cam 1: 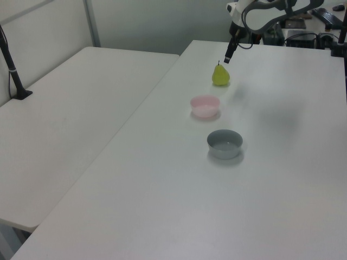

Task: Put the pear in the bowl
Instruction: 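Move the open gripper over the green pear and lower it, then close the gripper around the green pear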

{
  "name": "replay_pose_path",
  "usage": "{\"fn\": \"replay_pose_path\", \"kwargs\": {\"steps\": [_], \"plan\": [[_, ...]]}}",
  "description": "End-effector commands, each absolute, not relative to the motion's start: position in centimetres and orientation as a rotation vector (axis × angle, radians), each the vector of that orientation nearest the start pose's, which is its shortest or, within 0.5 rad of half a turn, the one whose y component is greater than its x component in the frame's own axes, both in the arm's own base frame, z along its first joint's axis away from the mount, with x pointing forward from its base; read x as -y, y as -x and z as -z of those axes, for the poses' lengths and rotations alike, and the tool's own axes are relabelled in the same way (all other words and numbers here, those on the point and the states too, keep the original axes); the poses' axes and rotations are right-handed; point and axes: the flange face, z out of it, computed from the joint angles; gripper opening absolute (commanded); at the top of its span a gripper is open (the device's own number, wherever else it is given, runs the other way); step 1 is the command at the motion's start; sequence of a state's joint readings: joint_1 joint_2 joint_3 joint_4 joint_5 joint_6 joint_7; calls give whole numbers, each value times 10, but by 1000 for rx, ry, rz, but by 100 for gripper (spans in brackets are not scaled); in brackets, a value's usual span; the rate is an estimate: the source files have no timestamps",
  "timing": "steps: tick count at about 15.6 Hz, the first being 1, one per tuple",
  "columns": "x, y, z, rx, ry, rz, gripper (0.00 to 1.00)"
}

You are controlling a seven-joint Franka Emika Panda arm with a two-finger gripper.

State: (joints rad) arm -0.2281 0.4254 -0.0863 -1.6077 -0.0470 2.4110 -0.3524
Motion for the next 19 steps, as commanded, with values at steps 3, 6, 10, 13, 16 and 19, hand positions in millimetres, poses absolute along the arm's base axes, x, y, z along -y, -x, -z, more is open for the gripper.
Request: {"fn": "replay_pose_path", "kwargs": {"steps": [3, 6, 10, 13, 16, 19], "plan": [[217, -683, -384, 107, 3277, 629, 100], [217, -689, -367, 112, 3276, 687, 100], [218, -694, -350, 113, 3273, 750, 100], [219, -698, -338, 113, 3268, 801, 100], [220, -700, -328, 91, 3254, 862, 97], [220, -700, -325, 91, 3254, 855, 43]]}}
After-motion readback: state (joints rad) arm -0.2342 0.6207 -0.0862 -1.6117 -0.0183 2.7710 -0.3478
